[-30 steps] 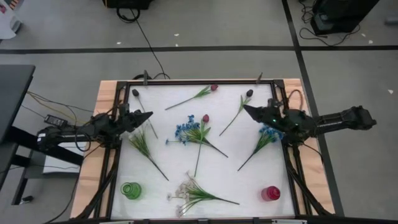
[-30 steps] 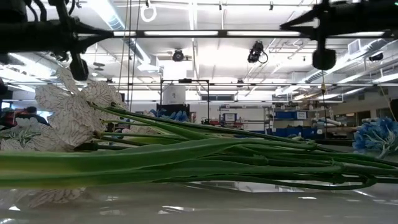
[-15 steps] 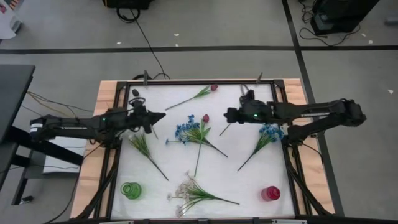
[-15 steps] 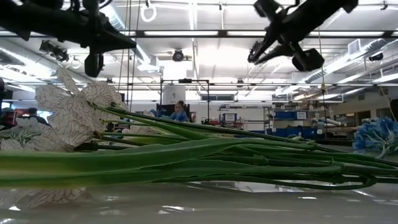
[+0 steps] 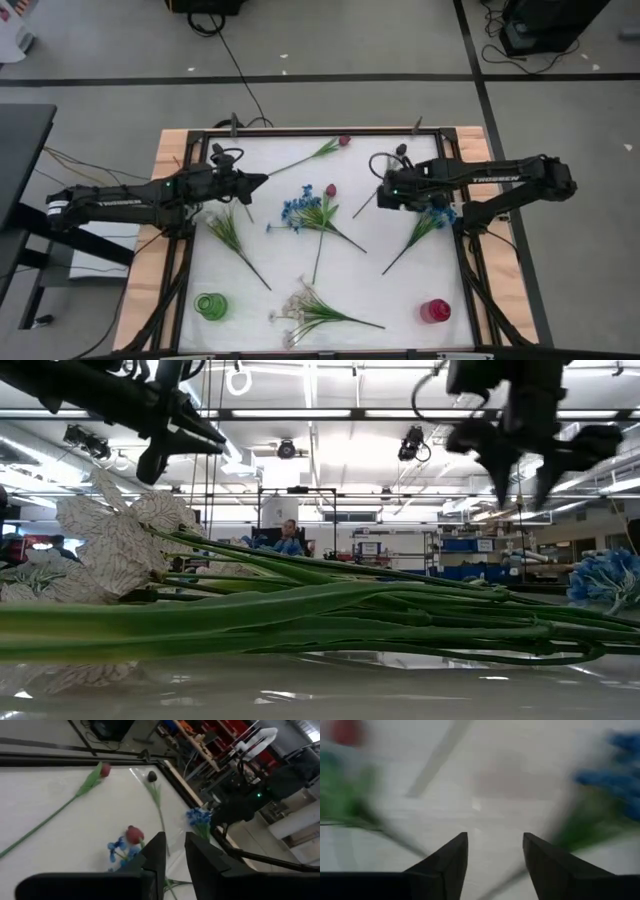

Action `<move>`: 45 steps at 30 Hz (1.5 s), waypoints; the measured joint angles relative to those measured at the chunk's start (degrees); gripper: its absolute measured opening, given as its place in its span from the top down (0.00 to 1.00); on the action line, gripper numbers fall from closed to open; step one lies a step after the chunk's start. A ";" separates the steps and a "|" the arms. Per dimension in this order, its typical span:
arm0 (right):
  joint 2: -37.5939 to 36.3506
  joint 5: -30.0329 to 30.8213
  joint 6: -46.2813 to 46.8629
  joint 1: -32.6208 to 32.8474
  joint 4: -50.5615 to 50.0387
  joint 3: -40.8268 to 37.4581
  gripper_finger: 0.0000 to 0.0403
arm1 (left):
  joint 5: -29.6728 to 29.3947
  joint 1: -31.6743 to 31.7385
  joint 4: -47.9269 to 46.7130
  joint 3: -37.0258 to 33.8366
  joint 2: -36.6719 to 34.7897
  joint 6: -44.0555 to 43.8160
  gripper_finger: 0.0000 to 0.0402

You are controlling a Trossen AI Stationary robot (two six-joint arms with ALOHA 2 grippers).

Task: Sort flowers into vase by color
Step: Put the right blue flowers into the red flower vase

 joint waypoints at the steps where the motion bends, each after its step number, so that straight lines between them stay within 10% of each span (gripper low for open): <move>1: 0.29 -0.93 0.78 0.02 -1.39 -0.67 0.49 | 0.19 0.44 -0.51 0.00 0.00 0.02 0.79; 21: 3.28 -13.34 25.50 13.09 4.30 -10.89 0.46 | 14.69 13.81 -4.74 0.09 2.37 9.77 0.69; 34: 3.13 -6.72 44.38 14.69 11.47 -19.34 0.46 | 15.62 16.25 -4.63 0.09 2.71 13.07 0.58; 45: 3.13 2.95 42.57 11.09 11.98 -22.18 0.47 | 15.86 16.23 -5.69 0.09 2.71 13.18 0.58</move>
